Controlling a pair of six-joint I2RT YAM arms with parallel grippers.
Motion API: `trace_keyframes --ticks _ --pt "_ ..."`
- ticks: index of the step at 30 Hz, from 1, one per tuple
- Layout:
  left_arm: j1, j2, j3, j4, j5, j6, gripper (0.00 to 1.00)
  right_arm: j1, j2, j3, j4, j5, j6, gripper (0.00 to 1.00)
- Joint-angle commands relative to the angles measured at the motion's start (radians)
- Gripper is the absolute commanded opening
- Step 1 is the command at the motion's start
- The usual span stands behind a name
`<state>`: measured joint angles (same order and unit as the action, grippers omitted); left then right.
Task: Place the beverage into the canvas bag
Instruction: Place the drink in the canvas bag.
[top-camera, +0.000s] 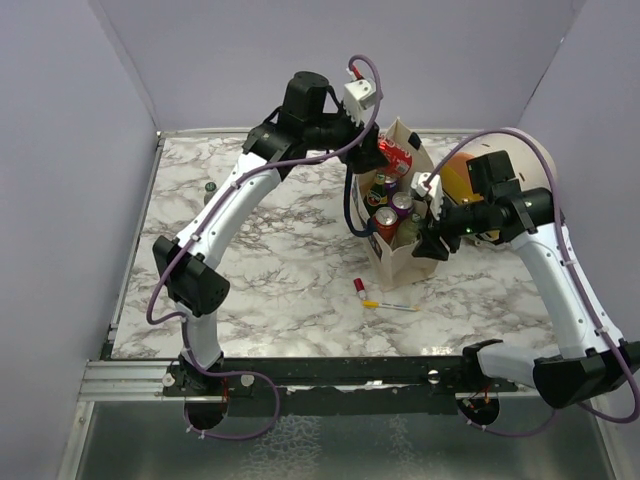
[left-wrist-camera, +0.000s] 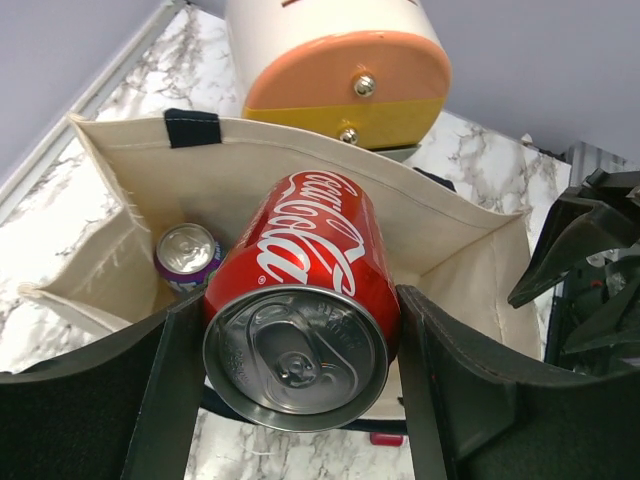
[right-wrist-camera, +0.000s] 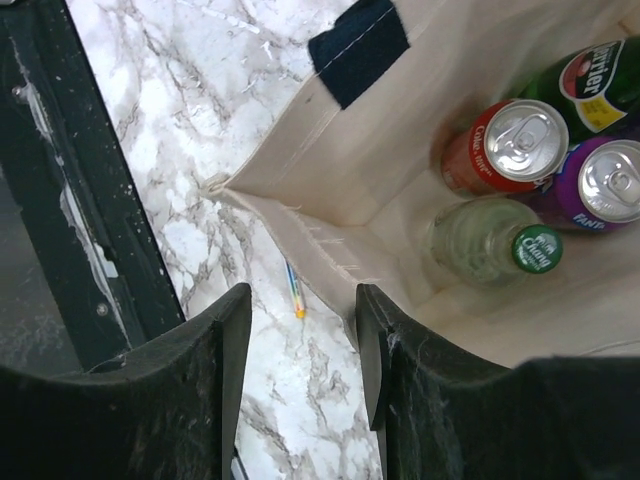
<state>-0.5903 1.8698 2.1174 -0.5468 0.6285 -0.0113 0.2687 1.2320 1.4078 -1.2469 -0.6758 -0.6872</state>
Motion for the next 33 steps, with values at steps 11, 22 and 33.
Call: trace_keyframes --ticks 11,22,33 --pt "-0.084 0.004 -0.063 0.046 0.146 0.144 0.00 0.007 -0.126 -0.136 -0.073 0.021 -0.060 0.42" --pt "-0.090 0.070 -0.073 -0.057 0.245 0.296 0.00 0.007 -0.183 -0.202 -0.044 0.058 -0.063 0.39" --pt "-0.098 0.139 0.031 -0.287 0.261 0.500 0.00 0.007 -0.155 -0.157 0.001 0.017 0.001 0.38"
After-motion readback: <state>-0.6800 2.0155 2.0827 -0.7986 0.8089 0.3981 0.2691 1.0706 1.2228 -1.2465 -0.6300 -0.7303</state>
